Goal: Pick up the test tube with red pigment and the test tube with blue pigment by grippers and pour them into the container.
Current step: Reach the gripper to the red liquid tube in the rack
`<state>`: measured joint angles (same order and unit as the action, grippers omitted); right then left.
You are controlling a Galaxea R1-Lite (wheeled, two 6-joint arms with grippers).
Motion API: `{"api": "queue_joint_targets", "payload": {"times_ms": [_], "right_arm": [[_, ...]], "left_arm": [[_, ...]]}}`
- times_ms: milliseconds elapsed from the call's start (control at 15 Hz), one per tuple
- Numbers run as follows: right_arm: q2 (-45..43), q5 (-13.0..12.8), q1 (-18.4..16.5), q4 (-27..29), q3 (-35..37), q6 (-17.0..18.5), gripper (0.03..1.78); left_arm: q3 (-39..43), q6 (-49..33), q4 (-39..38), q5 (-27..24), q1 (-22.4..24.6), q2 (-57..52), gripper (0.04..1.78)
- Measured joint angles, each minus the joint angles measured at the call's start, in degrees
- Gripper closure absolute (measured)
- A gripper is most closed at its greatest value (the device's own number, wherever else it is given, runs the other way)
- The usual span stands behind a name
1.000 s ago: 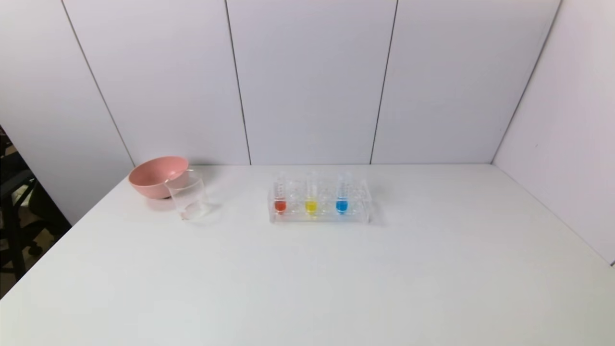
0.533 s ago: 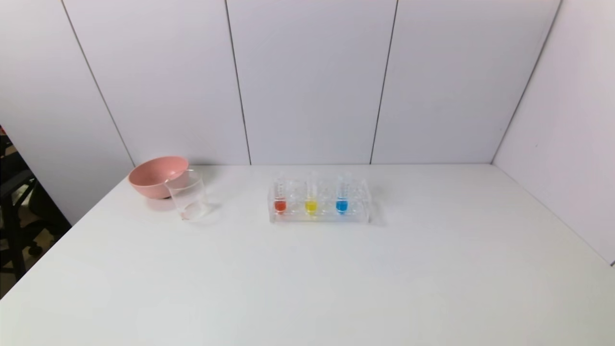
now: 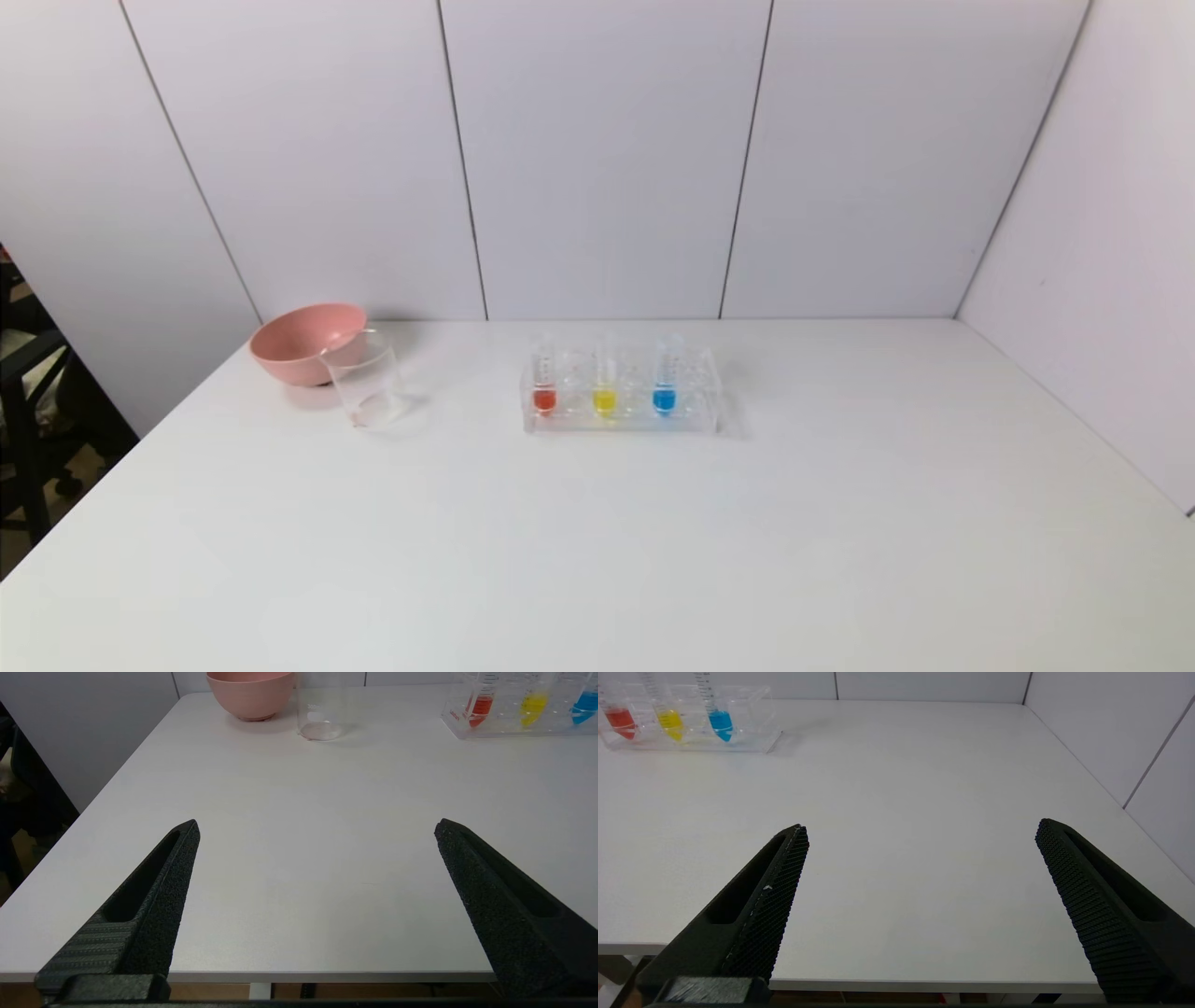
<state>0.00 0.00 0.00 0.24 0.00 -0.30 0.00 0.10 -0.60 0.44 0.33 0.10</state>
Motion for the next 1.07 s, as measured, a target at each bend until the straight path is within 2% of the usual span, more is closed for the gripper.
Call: {"api": "queue_joint_targets", "payload": {"times_ms": [667,1067], "right_arm": [[0.0,0.0,0.0,0.0,0.0,0.0,0.04],[0.0,0.0,0.0,0.0,0.0,0.0,0.04]], "left_arm": [[-0.5,1.2,1.5,0.0,-0.1,0.0,0.06],[-6.8,-0.1,6.6,-3.6,-0.1,0.3,0.06]]}}
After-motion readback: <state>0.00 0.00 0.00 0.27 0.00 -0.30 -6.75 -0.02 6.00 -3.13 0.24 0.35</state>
